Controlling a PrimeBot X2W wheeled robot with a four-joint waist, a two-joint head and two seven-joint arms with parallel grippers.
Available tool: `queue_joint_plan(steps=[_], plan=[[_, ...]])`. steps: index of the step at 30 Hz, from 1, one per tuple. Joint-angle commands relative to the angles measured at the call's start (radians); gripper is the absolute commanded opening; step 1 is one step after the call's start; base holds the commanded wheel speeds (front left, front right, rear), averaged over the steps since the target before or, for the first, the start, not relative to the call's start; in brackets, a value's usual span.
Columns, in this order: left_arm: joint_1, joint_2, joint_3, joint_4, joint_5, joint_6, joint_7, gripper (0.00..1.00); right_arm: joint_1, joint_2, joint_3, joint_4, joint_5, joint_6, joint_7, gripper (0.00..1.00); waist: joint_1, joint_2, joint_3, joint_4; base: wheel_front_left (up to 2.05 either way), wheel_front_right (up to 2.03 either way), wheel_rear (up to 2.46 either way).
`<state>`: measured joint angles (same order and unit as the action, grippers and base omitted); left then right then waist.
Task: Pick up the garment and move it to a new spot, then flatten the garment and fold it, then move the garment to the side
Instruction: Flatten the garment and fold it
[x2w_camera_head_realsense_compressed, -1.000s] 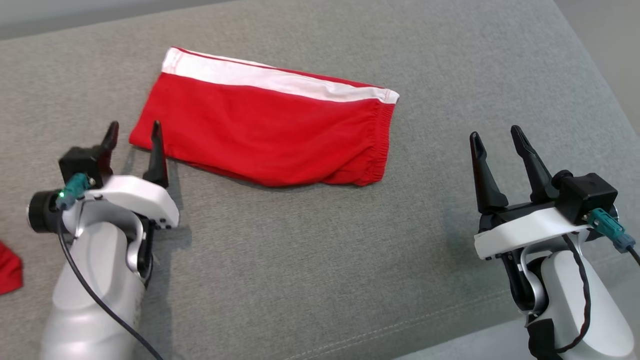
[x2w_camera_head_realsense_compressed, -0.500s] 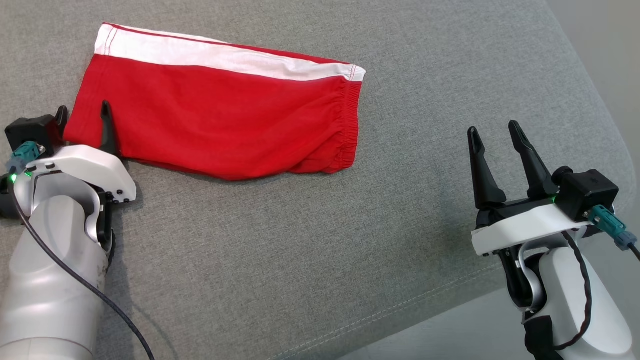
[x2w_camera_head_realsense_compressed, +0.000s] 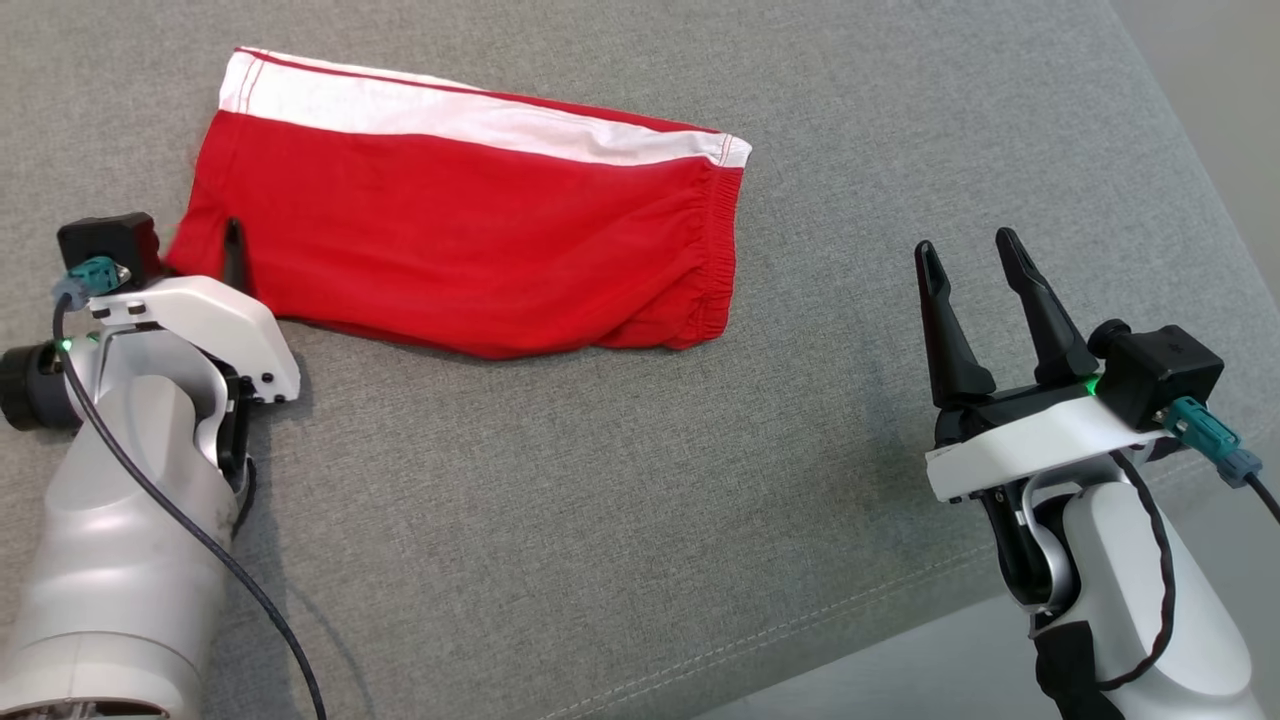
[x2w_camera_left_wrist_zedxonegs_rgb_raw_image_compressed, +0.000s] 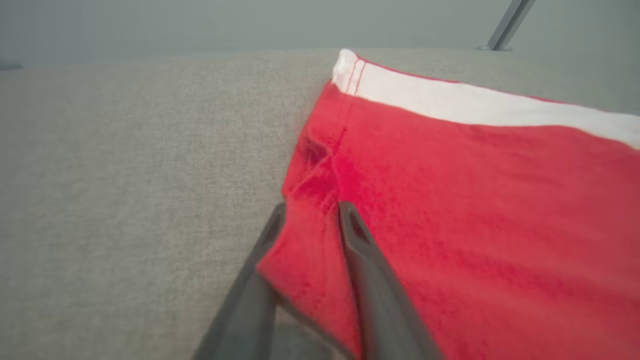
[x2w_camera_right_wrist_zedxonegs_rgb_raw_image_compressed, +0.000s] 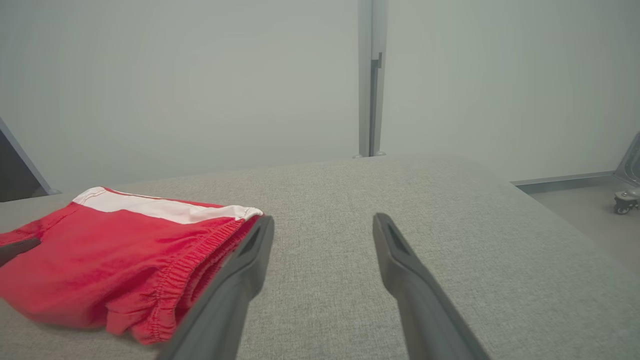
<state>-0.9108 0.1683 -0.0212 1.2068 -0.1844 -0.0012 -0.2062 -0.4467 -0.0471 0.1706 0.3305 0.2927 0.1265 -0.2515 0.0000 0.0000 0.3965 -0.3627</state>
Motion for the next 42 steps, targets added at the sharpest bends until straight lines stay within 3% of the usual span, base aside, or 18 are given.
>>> queue_joint_plan(steps=[1, 14, 26, 33, 34, 35, 42], plan=[[0.025, 0.014, 0.008, 0.023, 0.001, -0.007, 0.023, 0.00, -0.008, -0.003, 0.018, -0.024, 0.005, 0.004, -0.010, 1.00, 0.0000, 0.0000, -0.007, 0.005, 0.00, 0.00, 0.00], [0.074, -0.057, 0.031, 0.017, -0.054, 0.001, -0.046, 0.00, 0.003, -0.003, 0.022, 0.002, -0.003, 0.004, -0.010, 1.00, 0.0000, 0.0000, -0.092, 0.103, 0.00, 0.00, 0.00], [0.253, -0.113, 0.039, -0.155, -0.090, 0.028, -0.055, 0.00, 0.012, -0.031, 0.040, 0.055, -0.007, 0.004, -0.010, 1.00, 0.0000, 0.0000, -0.181, 0.281, 0.00, 0.00, 0.00], [0.316, -0.118, 0.003, -0.191, -0.136, 0.028, -0.055, 0.00, 0.013, -0.039, 0.052, 0.070, -0.005, 0.004, -0.010, 1.00, 0.0000, 0.0000, -0.194, 0.332, 0.00, 0.00, 0.00], [0.322, -0.118, -0.005, -0.196, -0.143, 0.030, -0.055, 0.31, 0.012, -0.039, 0.054, 0.072, -0.004, 0.004, -0.010, 1.00, 0.0000, 0.0000, -0.195, 0.335, 0.00, 0.00, 0.00], [0.327, -0.118, -0.013, -0.202, -0.150, 0.033, -0.055, 1.00, 0.011, -0.040, 0.055, 0.074, -0.003, 0.004, -0.010, 1.00, 0.0000, 0.0000, -0.196, 0.337, 0.00, 0.00, 0.00], [0.372, -0.116, -0.055, -0.339, -0.077, 0.091, -0.055, 1.00, 0.010, -0.044, 0.057, 0.087, 0.003, 0.004, -0.010, 1.00, 0.0000, 0.0000, -0.212, 0.347, 0.00, 0.00, 0.00]])
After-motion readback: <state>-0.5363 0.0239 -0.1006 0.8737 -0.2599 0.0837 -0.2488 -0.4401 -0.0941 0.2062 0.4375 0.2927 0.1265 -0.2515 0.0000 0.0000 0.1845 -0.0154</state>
